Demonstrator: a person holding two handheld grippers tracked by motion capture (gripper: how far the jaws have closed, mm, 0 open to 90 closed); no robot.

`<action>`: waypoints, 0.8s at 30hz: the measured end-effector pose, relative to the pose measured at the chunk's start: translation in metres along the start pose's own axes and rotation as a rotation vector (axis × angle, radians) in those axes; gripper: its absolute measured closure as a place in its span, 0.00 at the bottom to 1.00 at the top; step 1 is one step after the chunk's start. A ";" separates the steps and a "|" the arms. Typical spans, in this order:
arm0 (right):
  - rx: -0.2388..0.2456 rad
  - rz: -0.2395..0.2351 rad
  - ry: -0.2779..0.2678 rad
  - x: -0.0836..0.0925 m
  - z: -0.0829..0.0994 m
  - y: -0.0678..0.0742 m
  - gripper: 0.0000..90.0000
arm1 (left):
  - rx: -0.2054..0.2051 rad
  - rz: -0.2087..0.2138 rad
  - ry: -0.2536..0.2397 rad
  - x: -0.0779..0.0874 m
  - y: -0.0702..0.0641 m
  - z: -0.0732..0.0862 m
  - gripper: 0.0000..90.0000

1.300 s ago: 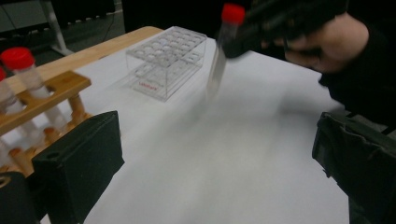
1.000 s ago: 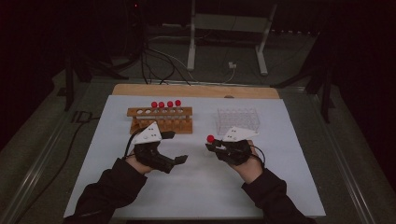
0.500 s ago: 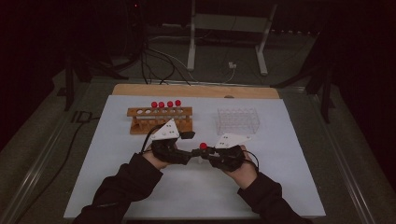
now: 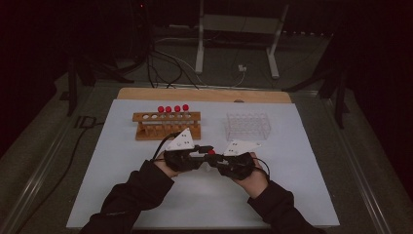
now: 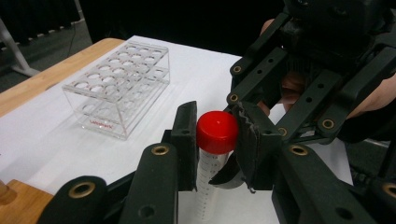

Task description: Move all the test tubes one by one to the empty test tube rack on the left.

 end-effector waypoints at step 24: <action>-0.045 0.023 -0.086 0.012 -0.006 -0.007 0.27 | 0.020 -0.170 -0.031 0.048 0.029 0.004 0.80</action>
Point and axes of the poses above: each handheld gripper's, and its own axes: x roughly backward along the jaws, z roughly out of its underside, y roughly to its left, the point moved 4 cm from there along -x, roughly forward along the jaws
